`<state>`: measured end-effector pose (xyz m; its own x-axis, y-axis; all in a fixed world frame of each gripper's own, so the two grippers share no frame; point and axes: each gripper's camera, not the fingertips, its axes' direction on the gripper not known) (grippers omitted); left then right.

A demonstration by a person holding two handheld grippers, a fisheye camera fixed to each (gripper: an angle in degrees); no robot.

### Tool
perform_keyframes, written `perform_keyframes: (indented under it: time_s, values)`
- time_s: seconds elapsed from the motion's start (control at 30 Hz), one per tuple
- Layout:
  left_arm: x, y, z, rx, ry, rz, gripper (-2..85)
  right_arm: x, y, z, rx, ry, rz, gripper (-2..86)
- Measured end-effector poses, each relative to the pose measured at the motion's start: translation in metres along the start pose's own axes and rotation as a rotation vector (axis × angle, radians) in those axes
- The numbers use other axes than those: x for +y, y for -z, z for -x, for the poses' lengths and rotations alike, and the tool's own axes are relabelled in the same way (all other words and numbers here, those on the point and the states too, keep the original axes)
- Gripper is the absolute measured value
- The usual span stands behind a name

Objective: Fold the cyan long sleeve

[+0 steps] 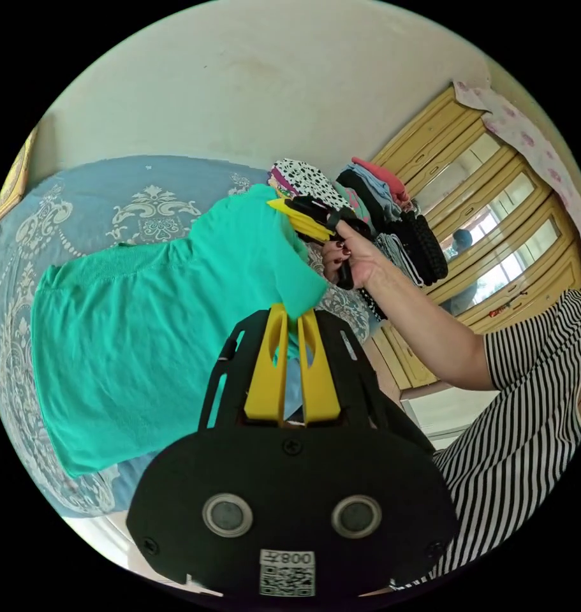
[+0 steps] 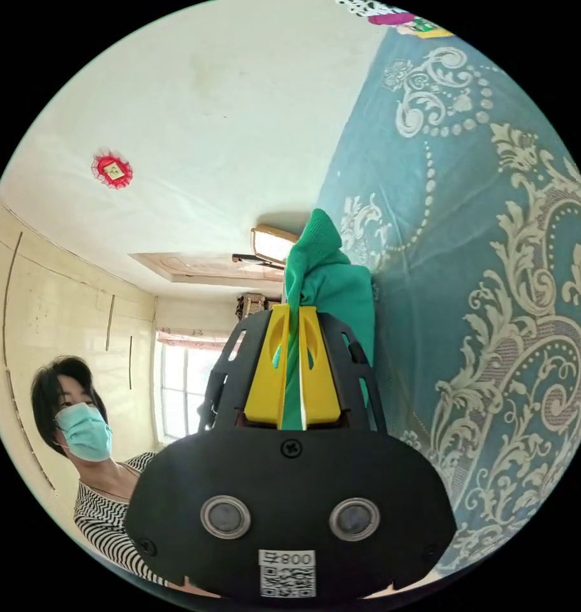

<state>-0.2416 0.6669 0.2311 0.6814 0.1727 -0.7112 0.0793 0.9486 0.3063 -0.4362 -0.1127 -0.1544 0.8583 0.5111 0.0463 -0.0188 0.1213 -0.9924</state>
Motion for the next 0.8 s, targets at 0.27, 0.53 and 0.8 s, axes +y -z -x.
perform_keyframes:
  time_s: [0.27,0.53,0.8]
  values:
    - [0.111,0.132,0.132,0.001,0.246,-0.22,1.9,-0.008,-0.178,0.073,-0.001,0.136,0.135,2.3]
    - [0.227,0.186,0.25,0.019,0.491,-0.268,1.9,-0.004,-0.362,0.074,0.133,0.123,0.299,2.3]
    - [0.314,0.21,0.335,0.1,0.658,-0.319,2.0,0.003,-0.48,0.057,0.259,0.073,0.355,2.3]
